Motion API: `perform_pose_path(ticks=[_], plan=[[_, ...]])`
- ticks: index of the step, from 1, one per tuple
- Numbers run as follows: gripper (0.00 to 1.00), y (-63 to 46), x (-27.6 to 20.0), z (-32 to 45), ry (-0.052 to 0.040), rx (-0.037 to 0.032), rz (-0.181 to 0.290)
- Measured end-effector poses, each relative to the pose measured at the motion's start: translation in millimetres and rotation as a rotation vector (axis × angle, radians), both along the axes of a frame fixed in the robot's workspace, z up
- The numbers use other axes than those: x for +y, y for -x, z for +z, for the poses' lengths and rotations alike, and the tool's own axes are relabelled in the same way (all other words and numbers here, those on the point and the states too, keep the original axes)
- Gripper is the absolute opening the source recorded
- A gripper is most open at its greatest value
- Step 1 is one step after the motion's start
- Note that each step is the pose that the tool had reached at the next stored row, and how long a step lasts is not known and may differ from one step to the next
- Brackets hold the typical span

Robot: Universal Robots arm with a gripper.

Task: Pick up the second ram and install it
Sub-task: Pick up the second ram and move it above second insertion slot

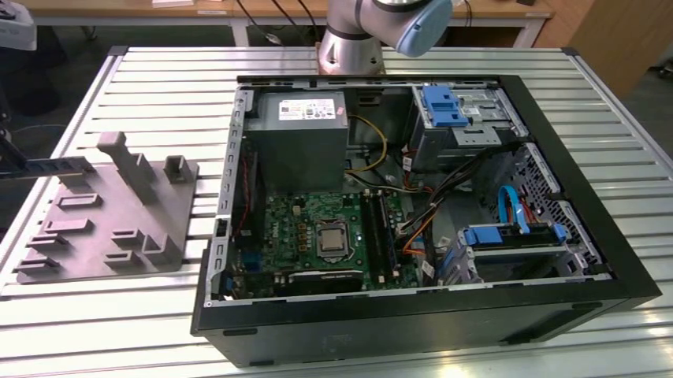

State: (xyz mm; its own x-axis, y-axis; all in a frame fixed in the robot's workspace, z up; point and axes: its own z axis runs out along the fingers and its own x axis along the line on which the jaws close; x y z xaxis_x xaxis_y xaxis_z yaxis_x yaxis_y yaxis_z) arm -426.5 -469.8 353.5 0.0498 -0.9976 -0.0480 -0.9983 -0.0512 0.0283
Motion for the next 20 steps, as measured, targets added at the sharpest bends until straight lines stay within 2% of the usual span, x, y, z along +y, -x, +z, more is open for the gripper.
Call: perform_pose_path(ticks=[6,13,20], plan=[[0.13,0.0,0.0,22.1,-0.0006,0.0001,0.0],[0.13,0.0,0.0,43.4,-0.003,0.0,0.0],[0.13,0.0,0.0,44.8,-0.0034,0.0,0.0]])
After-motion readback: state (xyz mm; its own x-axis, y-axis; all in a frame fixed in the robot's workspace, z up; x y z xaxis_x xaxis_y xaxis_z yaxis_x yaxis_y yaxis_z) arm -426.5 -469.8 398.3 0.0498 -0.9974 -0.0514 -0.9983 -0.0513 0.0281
